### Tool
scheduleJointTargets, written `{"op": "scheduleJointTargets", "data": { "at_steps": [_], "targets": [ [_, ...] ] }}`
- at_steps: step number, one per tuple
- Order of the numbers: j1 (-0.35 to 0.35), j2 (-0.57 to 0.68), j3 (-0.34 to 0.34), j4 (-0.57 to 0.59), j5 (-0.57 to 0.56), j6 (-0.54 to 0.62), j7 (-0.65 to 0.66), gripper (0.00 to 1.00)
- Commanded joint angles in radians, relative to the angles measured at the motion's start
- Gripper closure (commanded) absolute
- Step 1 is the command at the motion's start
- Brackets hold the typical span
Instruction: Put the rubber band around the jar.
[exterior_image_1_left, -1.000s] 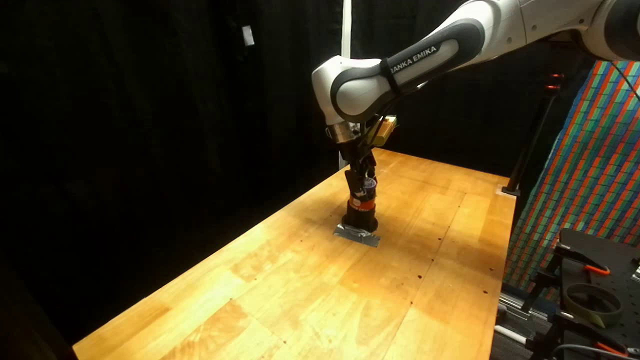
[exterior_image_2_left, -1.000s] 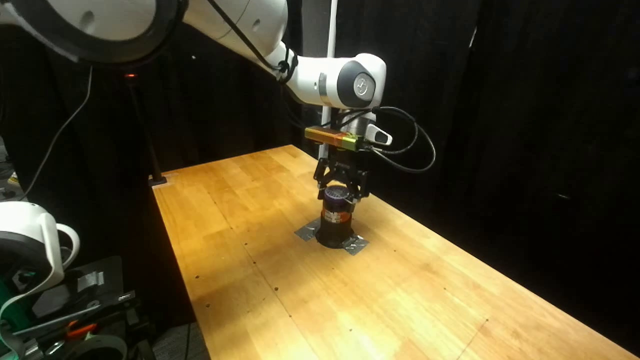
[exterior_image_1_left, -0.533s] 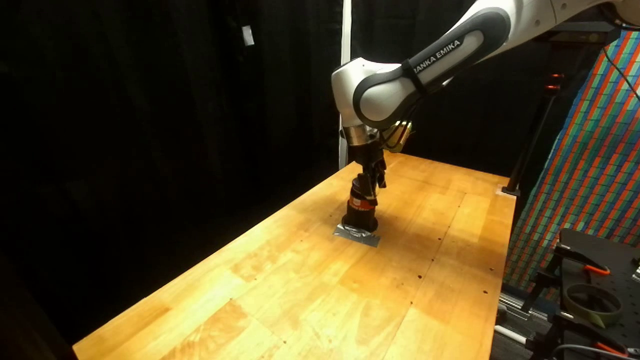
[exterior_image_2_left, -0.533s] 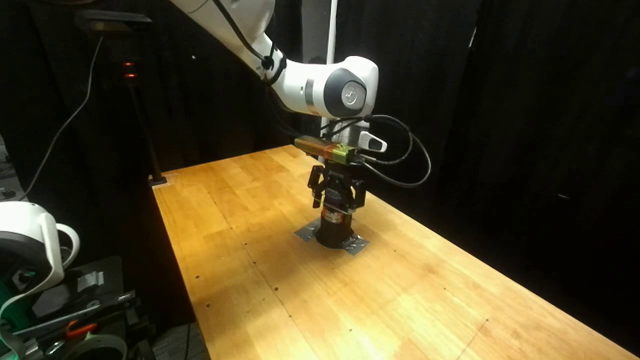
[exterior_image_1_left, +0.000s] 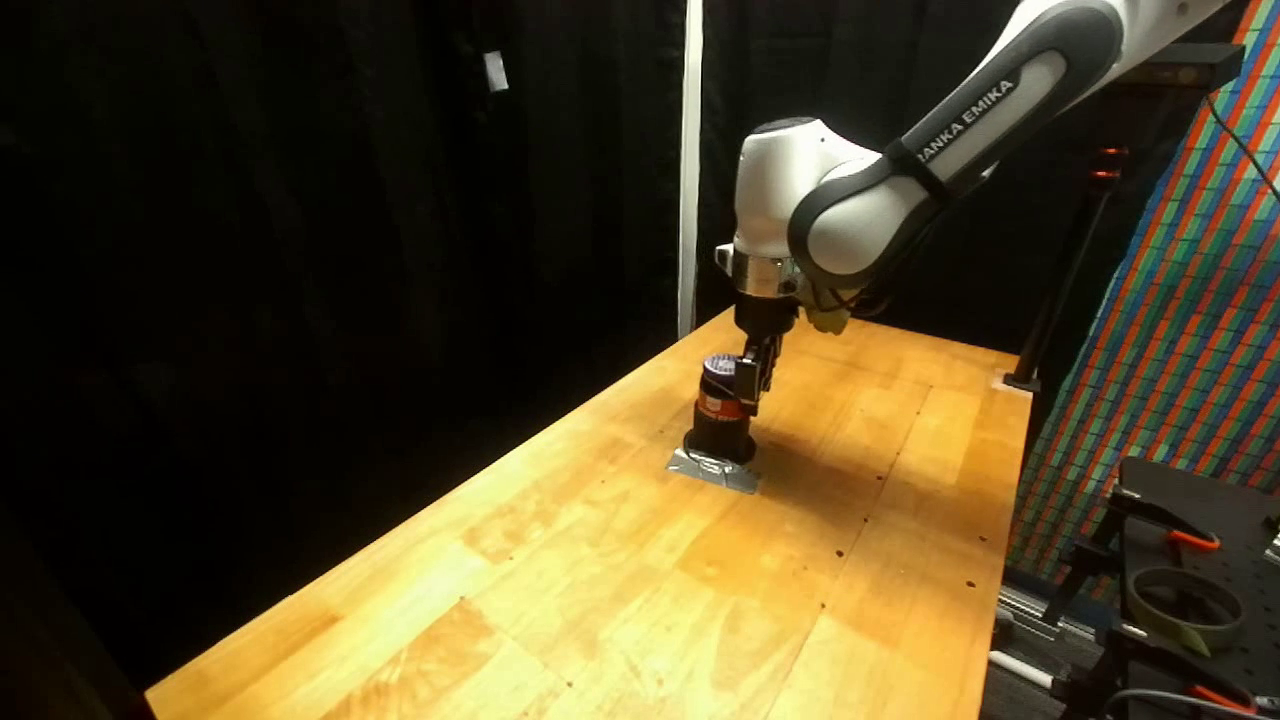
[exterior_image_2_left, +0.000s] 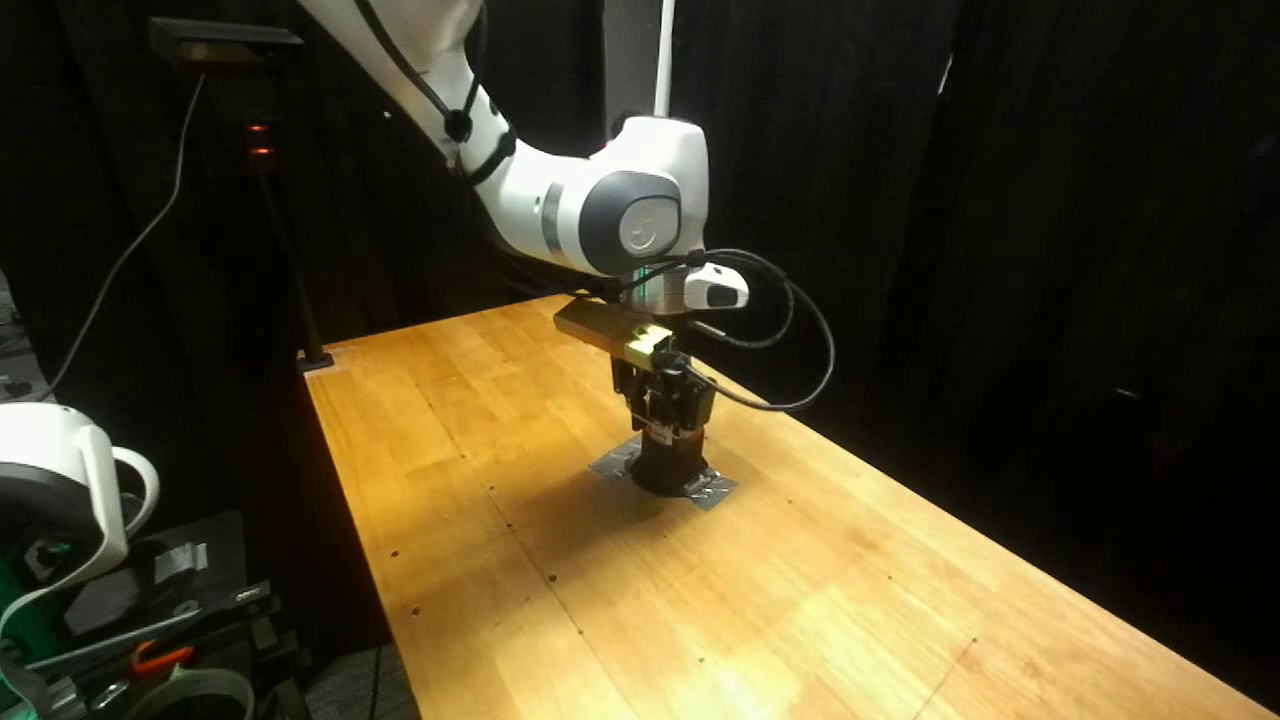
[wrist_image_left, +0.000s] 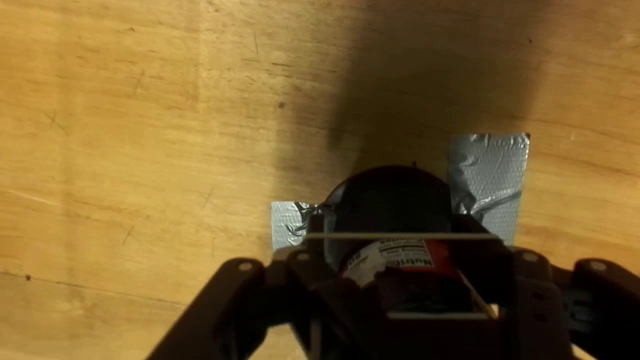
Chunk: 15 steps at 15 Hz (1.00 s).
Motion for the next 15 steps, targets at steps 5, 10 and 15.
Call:
{"op": "scheduleJointTargets", "data": {
  "at_steps": [5,10,15],
  "targets": [
    [0.084,-0.151,-0.129,-0.415,-0.149,0.549,0.192,0.82],
    [0.379,-0.079,-0.495,-0.525,-0.248,0.959,0.338,0.8],
    [0.618,0.075,-0.664,-0.614,-0.017,1.308,0.28,0.79]
  ]
}}
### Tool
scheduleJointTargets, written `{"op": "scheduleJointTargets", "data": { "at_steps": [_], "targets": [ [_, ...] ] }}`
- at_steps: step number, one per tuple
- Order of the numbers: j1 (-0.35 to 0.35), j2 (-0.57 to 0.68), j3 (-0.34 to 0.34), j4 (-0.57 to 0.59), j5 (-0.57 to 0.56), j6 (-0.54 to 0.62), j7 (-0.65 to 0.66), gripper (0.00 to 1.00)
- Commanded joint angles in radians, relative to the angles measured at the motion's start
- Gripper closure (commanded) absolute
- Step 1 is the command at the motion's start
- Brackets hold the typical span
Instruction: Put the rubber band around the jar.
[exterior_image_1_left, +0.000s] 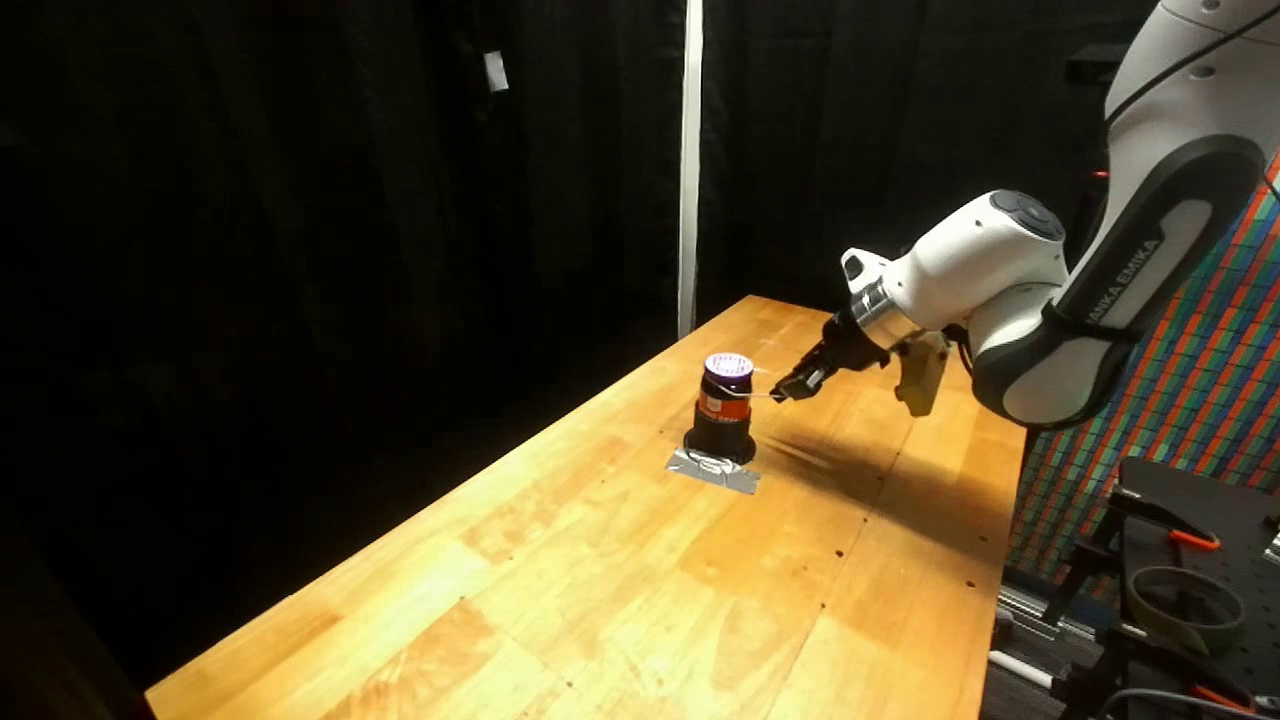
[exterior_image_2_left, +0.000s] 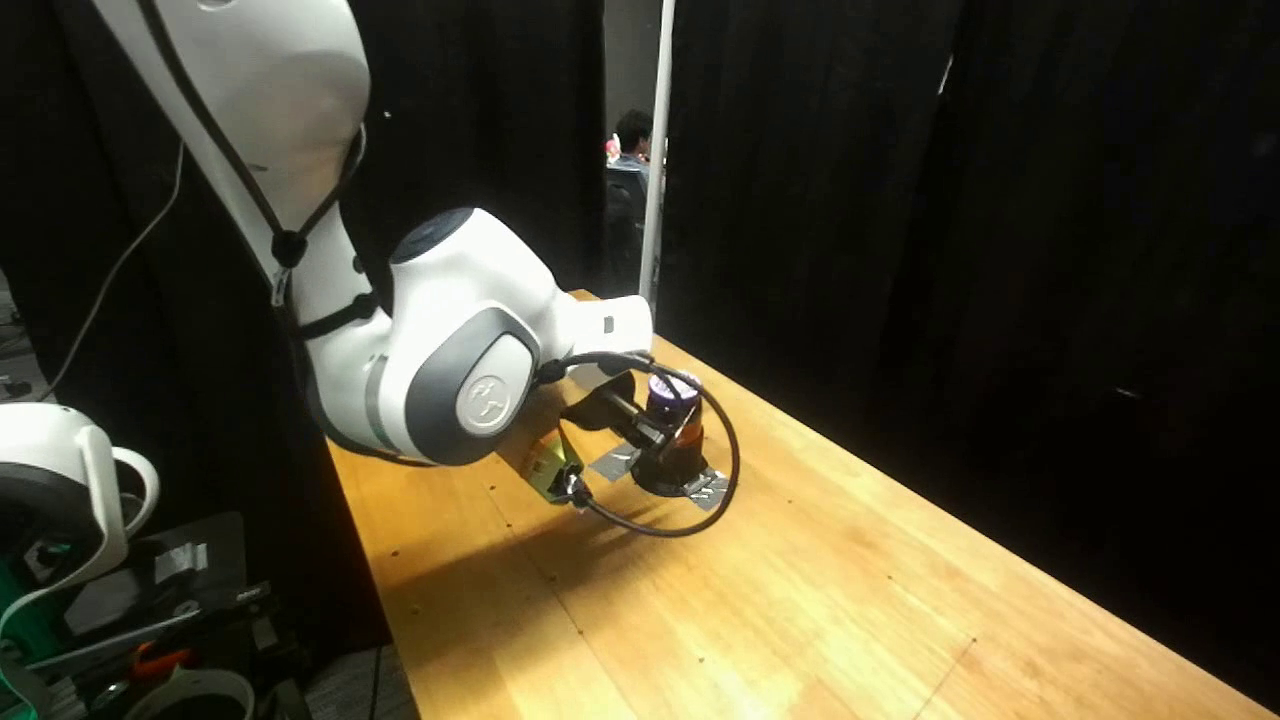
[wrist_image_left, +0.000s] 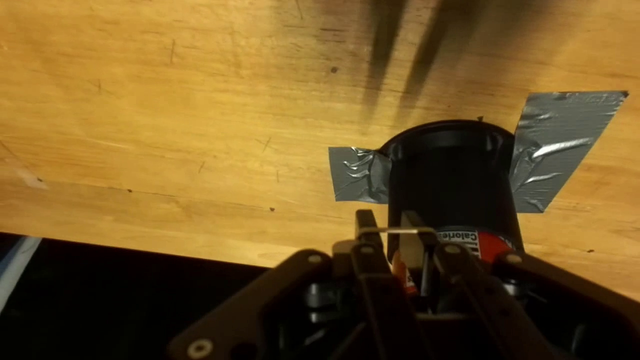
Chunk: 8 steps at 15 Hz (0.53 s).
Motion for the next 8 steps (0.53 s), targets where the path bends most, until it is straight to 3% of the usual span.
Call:
{"op": "scheduleJointTargets", "data": {
  "at_steps": [1,8],
  "targets": [
    [0.132,0.12,-0.062,-0.061,0.152,0.231,-0.028,0.8],
    [0.253,0.325,-0.015,-0.078,0.482,0.586,-0.01,0.8]
  ]
}}
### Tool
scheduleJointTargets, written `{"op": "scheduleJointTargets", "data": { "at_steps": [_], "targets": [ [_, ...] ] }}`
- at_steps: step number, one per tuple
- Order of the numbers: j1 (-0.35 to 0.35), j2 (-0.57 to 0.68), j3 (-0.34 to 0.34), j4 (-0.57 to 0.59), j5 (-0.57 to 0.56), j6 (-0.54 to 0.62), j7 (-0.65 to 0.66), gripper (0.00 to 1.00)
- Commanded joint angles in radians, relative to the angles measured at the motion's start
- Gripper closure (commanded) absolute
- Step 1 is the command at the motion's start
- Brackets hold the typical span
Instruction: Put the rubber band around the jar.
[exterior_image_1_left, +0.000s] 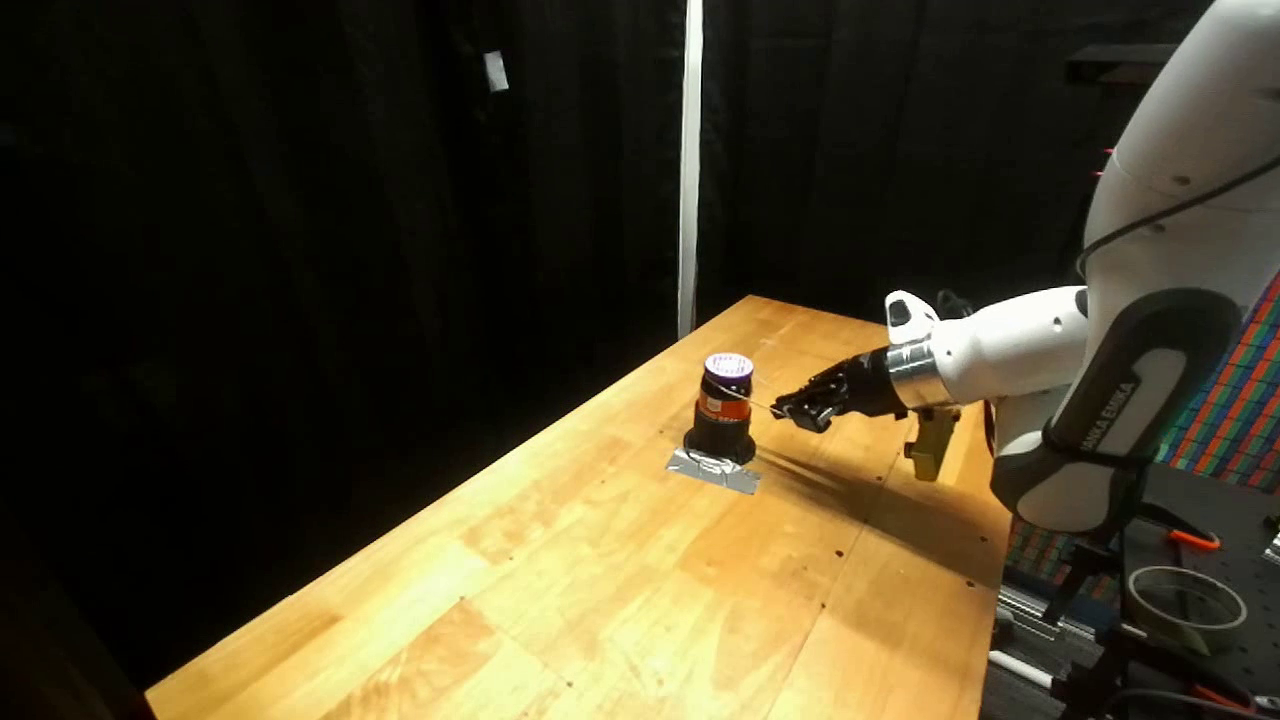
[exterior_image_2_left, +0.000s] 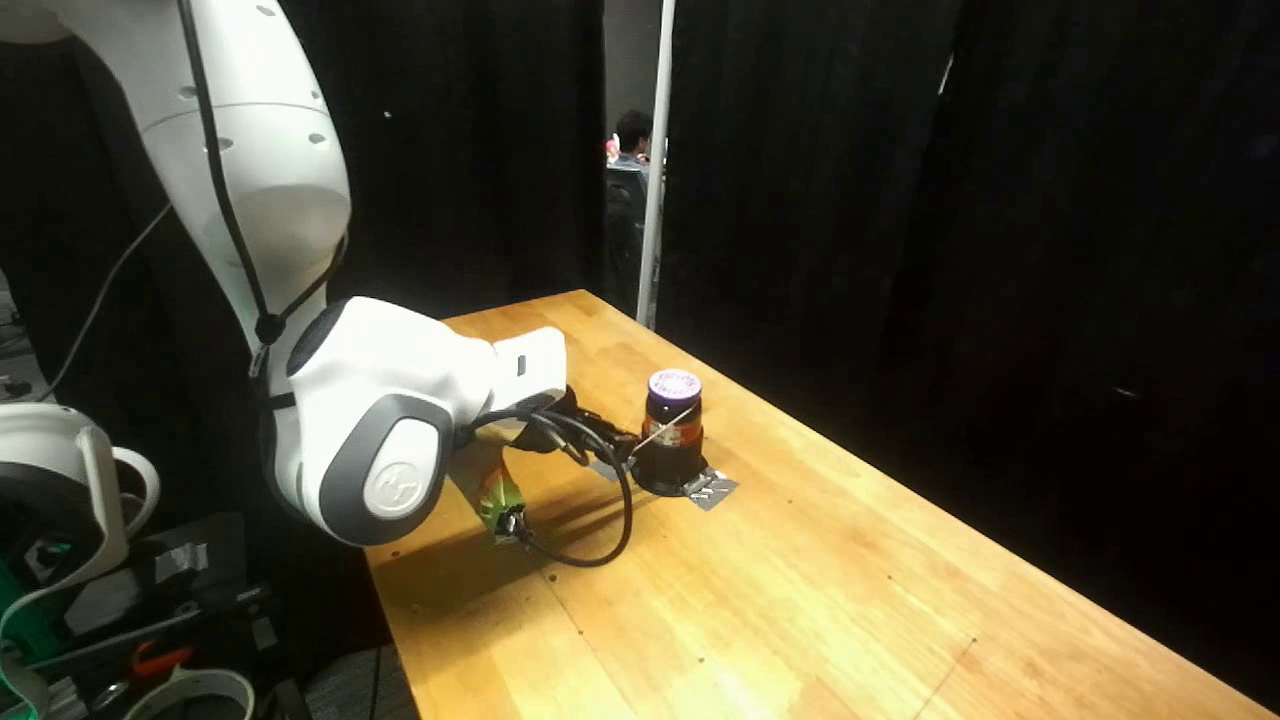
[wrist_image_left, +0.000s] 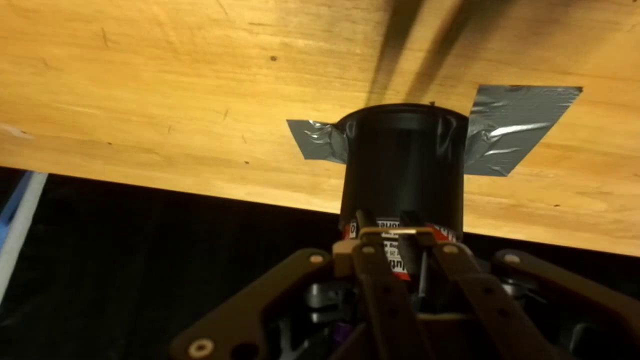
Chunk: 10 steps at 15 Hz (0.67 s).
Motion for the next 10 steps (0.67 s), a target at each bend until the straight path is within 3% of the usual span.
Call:
{"op": "scheduleJointTargets", "data": {
  "at_steps": [1,2,3,4,5,6,7,8,9,10],
  "targets": [
    [0.063,0.102,0.019,-0.006,0.185,0.162,0.005,0.81],
    [0.074,0.124,0.031,-0.001,0.243,0.192,0.012,0.81],
    [-0.078,0.067,0.213,0.017,0.357,0.243,-0.149,0.81],
    [-0.094,0.077,0.246,0.026,0.397,0.287,-0.169,0.81],
    [0.119,0.136,0.07,0.051,0.422,0.2,-0.027,0.81],
    [0.118,0.137,0.083,0.065,0.452,0.199,-0.04,0.82],
    [0.169,0.152,0.039,0.083,0.478,0.183,-0.023,0.82],
    [0.099,0.156,0.11,0.071,0.498,0.278,-0.063,0.81],
    [0.262,0.184,-0.036,0.101,0.529,0.181,0.019,0.81],
    [0.279,0.193,-0.044,0.103,0.554,0.187,0.027,0.81]
  ]
}}
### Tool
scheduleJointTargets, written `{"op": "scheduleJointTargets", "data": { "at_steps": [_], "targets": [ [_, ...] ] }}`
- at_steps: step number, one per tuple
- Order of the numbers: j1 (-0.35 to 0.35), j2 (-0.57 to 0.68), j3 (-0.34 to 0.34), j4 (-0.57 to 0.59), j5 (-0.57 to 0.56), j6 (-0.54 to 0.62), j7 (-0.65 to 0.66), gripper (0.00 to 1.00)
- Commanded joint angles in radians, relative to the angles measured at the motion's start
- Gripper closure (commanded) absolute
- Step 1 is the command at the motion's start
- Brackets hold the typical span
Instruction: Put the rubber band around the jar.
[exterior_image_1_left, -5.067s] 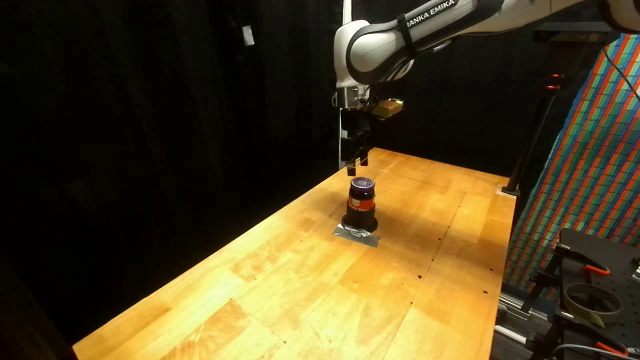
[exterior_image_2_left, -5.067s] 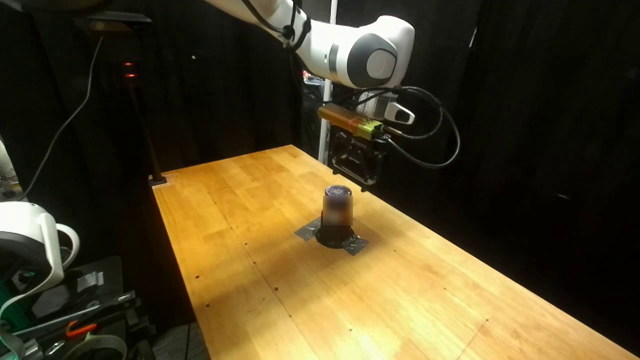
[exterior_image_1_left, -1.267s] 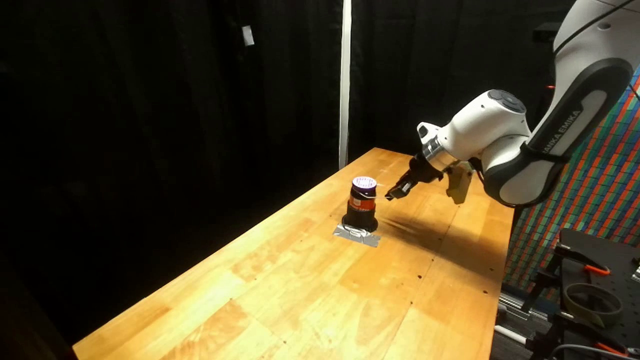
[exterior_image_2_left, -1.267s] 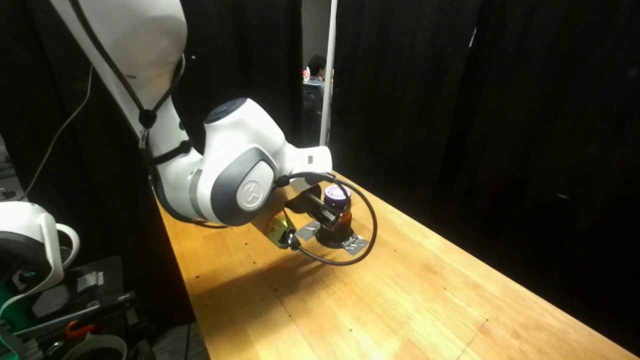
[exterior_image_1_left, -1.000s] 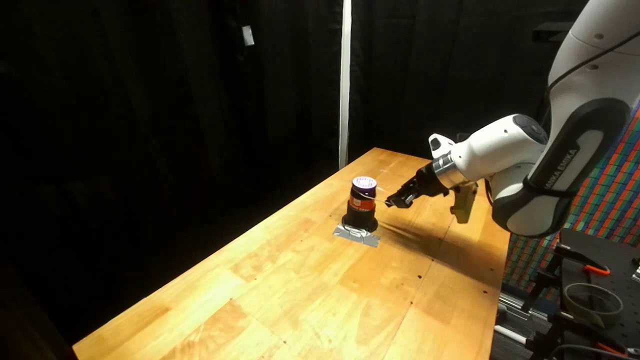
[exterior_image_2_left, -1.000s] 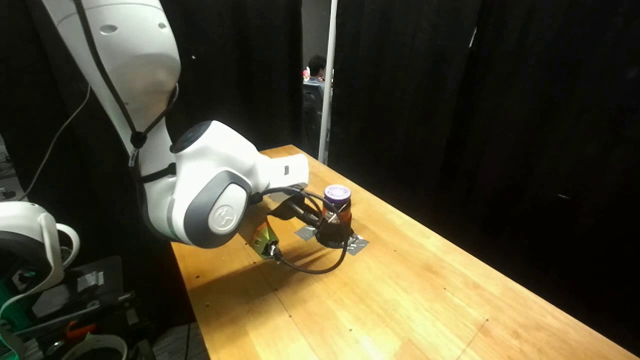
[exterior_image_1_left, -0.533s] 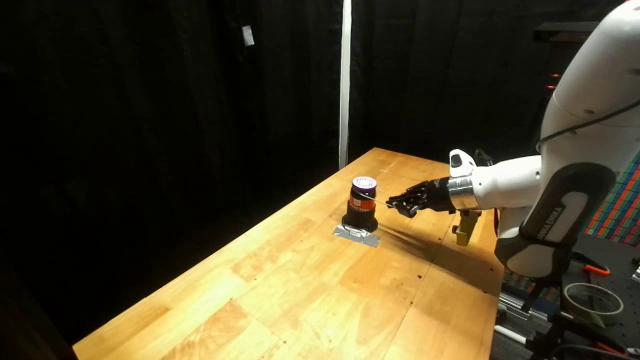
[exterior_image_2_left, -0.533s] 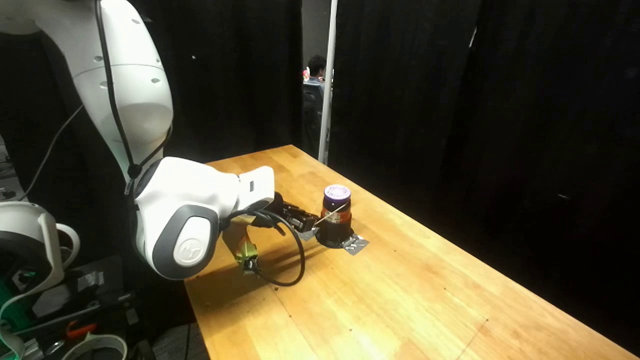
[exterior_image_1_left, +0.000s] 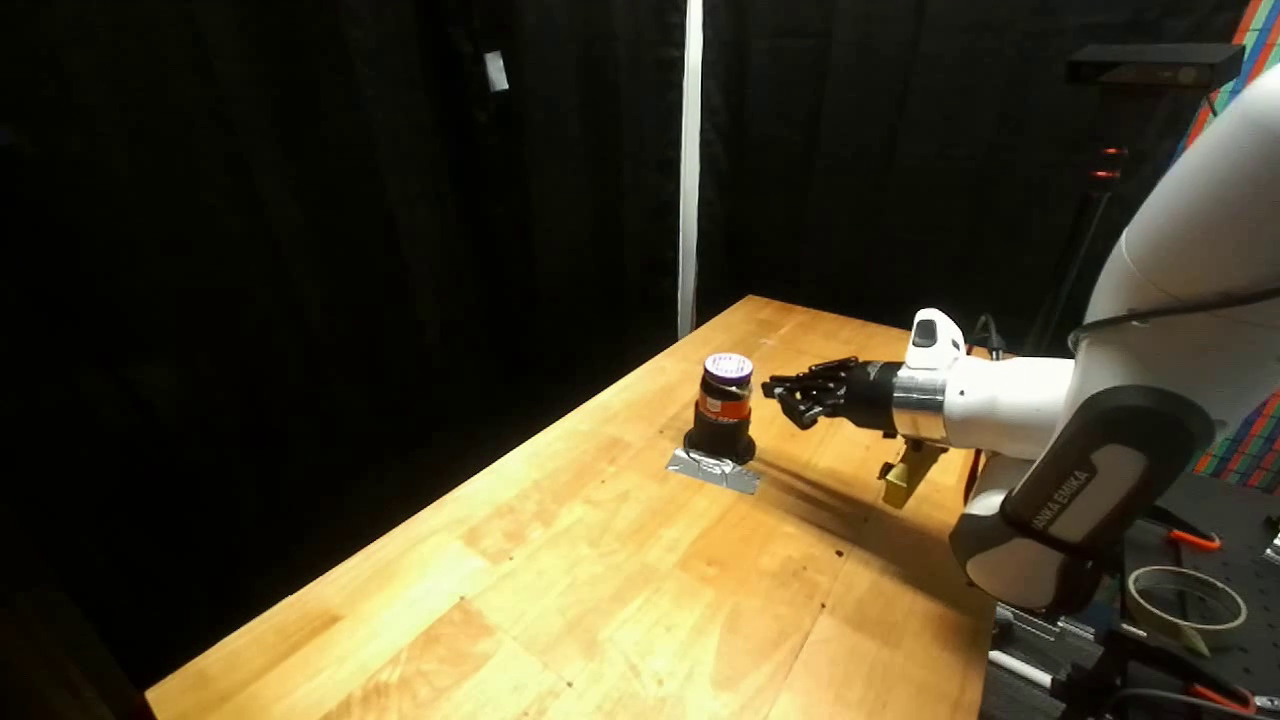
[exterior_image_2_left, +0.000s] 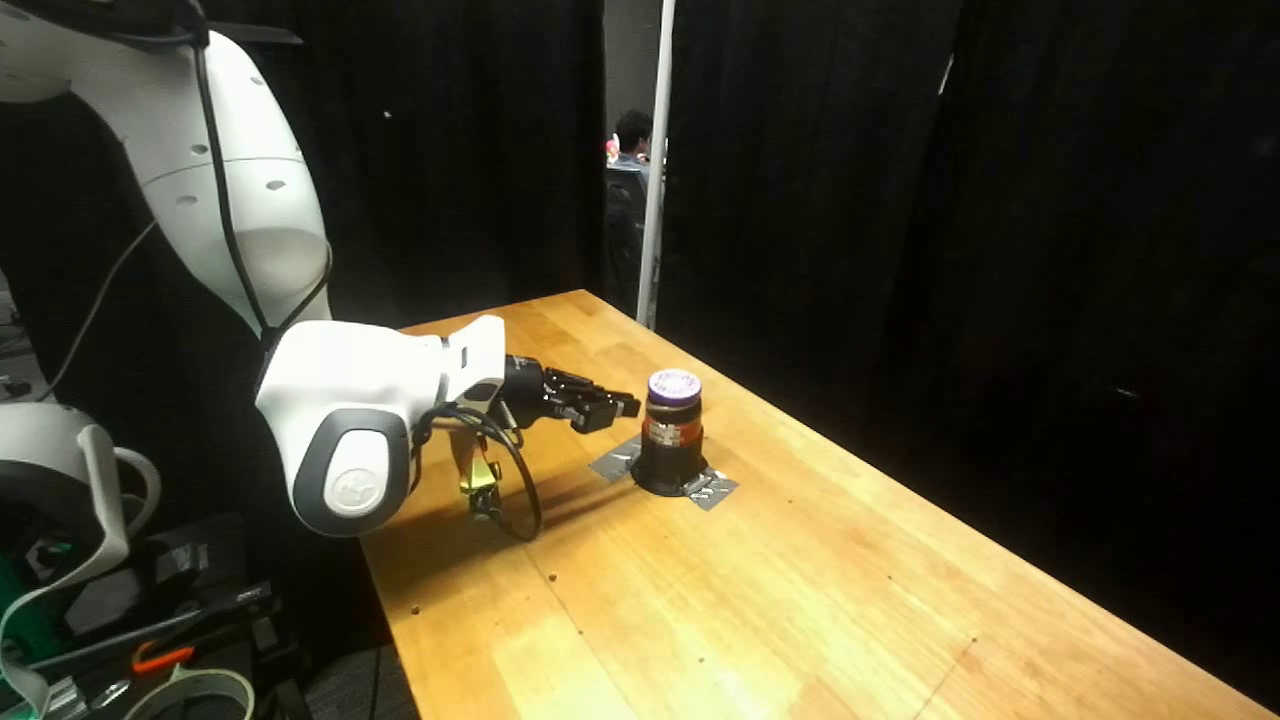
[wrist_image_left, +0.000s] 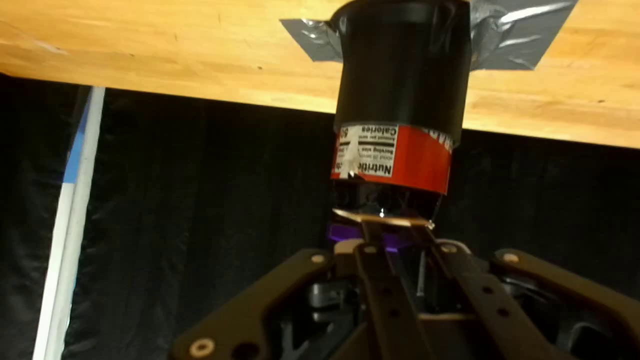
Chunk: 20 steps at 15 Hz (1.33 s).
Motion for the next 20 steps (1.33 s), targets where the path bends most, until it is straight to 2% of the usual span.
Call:
{"op": "scheduleJointTargets", "data": {
  "at_steps": [1,2,3,4,5,6,7,8,10,13,15,20],
  "targets": [
    [0.066,0.062,-0.039,0.005,0.102,0.108,0.046,0.82],
    [0.227,0.126,-0.175,0.036,0.14,0.005,0.126,0.82],
    [0.235,0.137,-0.172,0.034,0.169,0.004,0.133,0.82],
    [0.15,0.073,-0.109,-0.006,0.159,0.07,0.1,0.82],
    [0.174,0.041,-0.139,-0.03,0.123,0.03,0.096,0.81],
    [0.18,-0.009,-0.156,-0.067,0.089,-0.019,0.075,0.56],
    [0.188,-0.114,-0.212,-0.124,0.001,-0.11,0.015,0.56],
    [0.215,-0.148,-0.275,-0.141,-0.072,-0.199,-0.014,0.52],
    [0.251,-0.224,-0.388,-0.149,-0.167,-0.367,-0.072,0.37],
    [0.321,-0.361,-0.552,-0.146,-0.187,-0.627,-0.271,0.14],
    [0.433,-0.374,-0.695,-0.111,-0.136,-0.806,-0.394,0.0],
    [0.776,-0.351,-1.111,-0.008,-0.198,-1.251,-0.486,0.0]
  ]
}}
